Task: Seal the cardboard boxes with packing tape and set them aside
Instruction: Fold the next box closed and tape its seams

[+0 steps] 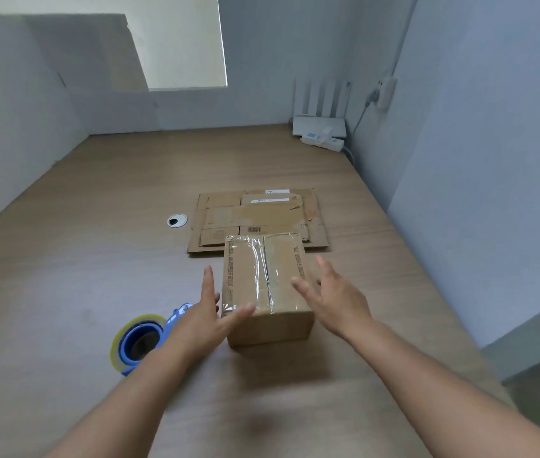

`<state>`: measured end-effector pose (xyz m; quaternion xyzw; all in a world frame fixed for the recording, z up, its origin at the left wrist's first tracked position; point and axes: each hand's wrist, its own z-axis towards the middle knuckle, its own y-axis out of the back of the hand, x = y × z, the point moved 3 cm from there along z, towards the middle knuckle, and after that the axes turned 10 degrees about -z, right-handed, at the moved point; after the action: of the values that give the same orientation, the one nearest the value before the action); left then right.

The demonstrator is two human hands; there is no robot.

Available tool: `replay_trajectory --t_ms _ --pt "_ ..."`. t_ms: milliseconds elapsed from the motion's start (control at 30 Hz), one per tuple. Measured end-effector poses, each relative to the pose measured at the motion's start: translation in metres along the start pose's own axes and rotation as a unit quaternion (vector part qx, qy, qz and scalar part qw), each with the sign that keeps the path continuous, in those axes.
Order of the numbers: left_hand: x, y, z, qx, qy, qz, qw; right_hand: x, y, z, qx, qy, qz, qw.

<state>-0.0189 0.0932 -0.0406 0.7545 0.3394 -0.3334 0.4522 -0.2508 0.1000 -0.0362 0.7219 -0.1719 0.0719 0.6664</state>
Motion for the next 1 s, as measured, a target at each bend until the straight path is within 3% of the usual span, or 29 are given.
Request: replay_trajectory --t_ms 100,233,367,467,567,633,700,833,1000 --pt "-0.007 -0.01 -0.001 -0.011 0.004 -0.112 0.994 -0.006 -0.014 0.015 0.061 -0.09 0.212 0.971" --pt "-0.015 -0.005 0.003 -0.058 0.048 -0.157 0.985 -0.012 -0.012 0.023 0.072 -0.12 0.186 0.972" --pt "-0.028 0.0 0.004 -0.027 0.101 -0.142 0.984 -0.012 -0.001 0.021 0.134 -0.165 0.193 0.958" --pt "-0.05 0.007 0.004 -0.039 0.008 -0.219 0.975 -0.002 0.024 0.02 0.075 -0.121 0.327 0.934" --pt "-0.068 0.025 -0.001 -0.083 -0.08 -0.358 0.927 0.0 0.057 0.02 -0.002 -0.078 0.485 0.871" --pt "-0.068 0.032 -0.003 -0.11 -0.087 -0.415 0.899 -0.004 0.066 0.02 -0.027 -0.087 0.525 0.846" --pt "-0.062 0.03 -0.005 -0.116 -0.059 -0.421 0.898 -0.006 0.061 0.019 -0.021 -0.111 0.49 0.864" --pt "-0.039 0.008 -0.009 -0.076 0.027 -0.353 0.932 -0.007 0.032 0.002 0.047 -0.13 0.369 0.919" --pt "-0.023 -0.005 -0.016 -0.053 0.069 -0.299 0.95 -0.01 0.005 -0.013 0.089 -0.156 0.322 0.929"
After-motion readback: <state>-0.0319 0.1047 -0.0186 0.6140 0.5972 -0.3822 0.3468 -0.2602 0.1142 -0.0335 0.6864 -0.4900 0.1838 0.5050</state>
